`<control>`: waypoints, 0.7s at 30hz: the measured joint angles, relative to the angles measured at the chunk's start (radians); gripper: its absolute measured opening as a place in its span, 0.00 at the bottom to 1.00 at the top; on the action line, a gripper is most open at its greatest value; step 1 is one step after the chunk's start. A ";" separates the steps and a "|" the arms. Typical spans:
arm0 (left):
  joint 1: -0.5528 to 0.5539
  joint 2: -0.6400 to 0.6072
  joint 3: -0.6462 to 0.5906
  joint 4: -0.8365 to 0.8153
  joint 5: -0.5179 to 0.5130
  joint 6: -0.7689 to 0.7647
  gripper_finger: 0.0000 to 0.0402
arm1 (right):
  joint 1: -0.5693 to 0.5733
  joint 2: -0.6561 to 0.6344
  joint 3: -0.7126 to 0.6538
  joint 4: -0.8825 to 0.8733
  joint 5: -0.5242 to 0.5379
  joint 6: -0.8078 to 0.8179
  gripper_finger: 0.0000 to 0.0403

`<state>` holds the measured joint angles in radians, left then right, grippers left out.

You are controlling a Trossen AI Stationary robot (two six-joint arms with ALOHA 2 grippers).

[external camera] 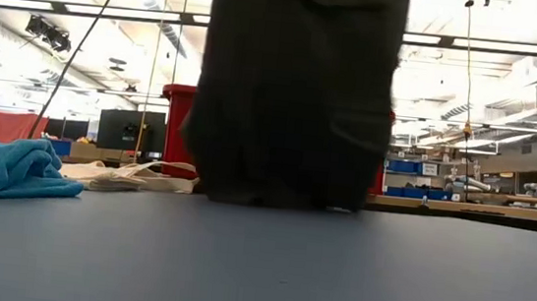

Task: Fold laundry
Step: Fold the black shorts

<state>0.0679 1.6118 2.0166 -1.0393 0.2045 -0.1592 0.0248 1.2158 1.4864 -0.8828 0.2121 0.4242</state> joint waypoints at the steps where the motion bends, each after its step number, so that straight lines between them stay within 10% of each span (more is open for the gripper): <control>1: -0.037 0.010 0.000 -0.007 0.003 -0.007 0.03 | 0.048 0.006 -0.001 -0.001 0.004 0.046 0.05; 10: -0.351 0.194 0.002 -0.011 0.043 -0.037 0.03 | 0.424 0.130 -0.044 0.036 -0.124 0.455 0.05; 14: -0.333 0.255 -0.003 0.058 0.171 -0.111 0.03 | 0.497 0.206 -0.115 0.025 -0.125 0.580 0.05; 21: -0.254 0.232 -0.001 0.087 0.108 -0.265 0.03 | 0.498 0.192 -0.155 0.017 -0.056 0.616 0.05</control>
<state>-0.1862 1.8433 2.0155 -0.9525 0.3122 -0.4240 0.5228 1.4080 1.3315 -0.8653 0.1563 1.0398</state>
